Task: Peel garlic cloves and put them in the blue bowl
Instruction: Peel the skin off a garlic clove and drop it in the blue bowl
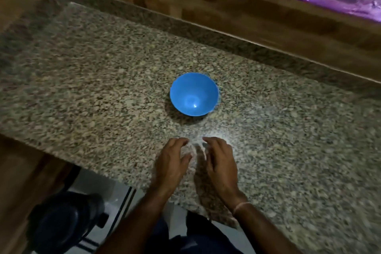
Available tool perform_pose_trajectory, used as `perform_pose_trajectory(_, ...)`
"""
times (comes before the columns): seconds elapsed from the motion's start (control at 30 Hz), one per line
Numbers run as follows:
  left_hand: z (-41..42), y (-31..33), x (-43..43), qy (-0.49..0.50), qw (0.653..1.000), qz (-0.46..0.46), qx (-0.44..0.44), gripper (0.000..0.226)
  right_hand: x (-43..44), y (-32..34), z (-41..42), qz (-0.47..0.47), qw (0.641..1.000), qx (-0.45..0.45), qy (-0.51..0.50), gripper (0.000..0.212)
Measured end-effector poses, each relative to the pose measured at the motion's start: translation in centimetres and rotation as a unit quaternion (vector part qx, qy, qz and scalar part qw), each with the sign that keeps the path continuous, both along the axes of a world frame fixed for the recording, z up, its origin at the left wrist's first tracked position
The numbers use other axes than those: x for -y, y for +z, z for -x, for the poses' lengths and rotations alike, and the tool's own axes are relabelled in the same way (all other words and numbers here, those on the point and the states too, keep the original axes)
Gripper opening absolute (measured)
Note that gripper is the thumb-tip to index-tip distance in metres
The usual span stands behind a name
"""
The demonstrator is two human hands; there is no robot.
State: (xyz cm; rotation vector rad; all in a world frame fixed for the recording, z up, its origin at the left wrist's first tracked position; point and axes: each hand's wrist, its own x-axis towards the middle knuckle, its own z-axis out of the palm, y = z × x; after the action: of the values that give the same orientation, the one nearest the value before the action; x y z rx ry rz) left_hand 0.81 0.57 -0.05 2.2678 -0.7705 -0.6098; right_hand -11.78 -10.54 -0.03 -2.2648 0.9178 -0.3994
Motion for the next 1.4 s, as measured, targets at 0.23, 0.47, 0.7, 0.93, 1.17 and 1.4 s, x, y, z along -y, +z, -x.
perform_pose_trajectory(0.23,-1.2,-1.9,3.1,-0.099,0.991,0.002,0.089,0.021,3.6,-0.5,1.1,0.051,0.992,-0.006,-0.114,0.022)
perform_pose_trajectory(0.47,-2.0,-2.0,3.5,-0.163,0.978,0.016,0.130,0.021,2.3,-0.7,0.5,0.075,0.995,-0.069,-0.010,0.034)
perform_pose_trajectory(0.7,-2.5,0.2,2.8,-0.093,0.993,0.049,0.055,0.018,1.9,-2.6,-0.3,0.072,0.989,-0.131,0.000,0.040)
perform_pose_trajectory(0.93,-7.8,5.7,9.6,0.002,0.988,0.129,0.081,0.015,1.7,-2.5,-0.3,0.084,0.989,-0.125,-0.002,0.040)
perform_pose_trajectory(1.17,-8.0,4.7,10.3,-0.030,0.986,0.085,0.141,0.024,1.9,-2.2,0.5,0.053,0.996,-0.069,-0.007,0.032)
perform_pose_trajectory(1.4,1.5,0.7,8.4,-0.134,0.985,0.091,0.057,0.042,3.0,-2.3,3.7,-0.096,0.984,0.081,-0.125,0.036)
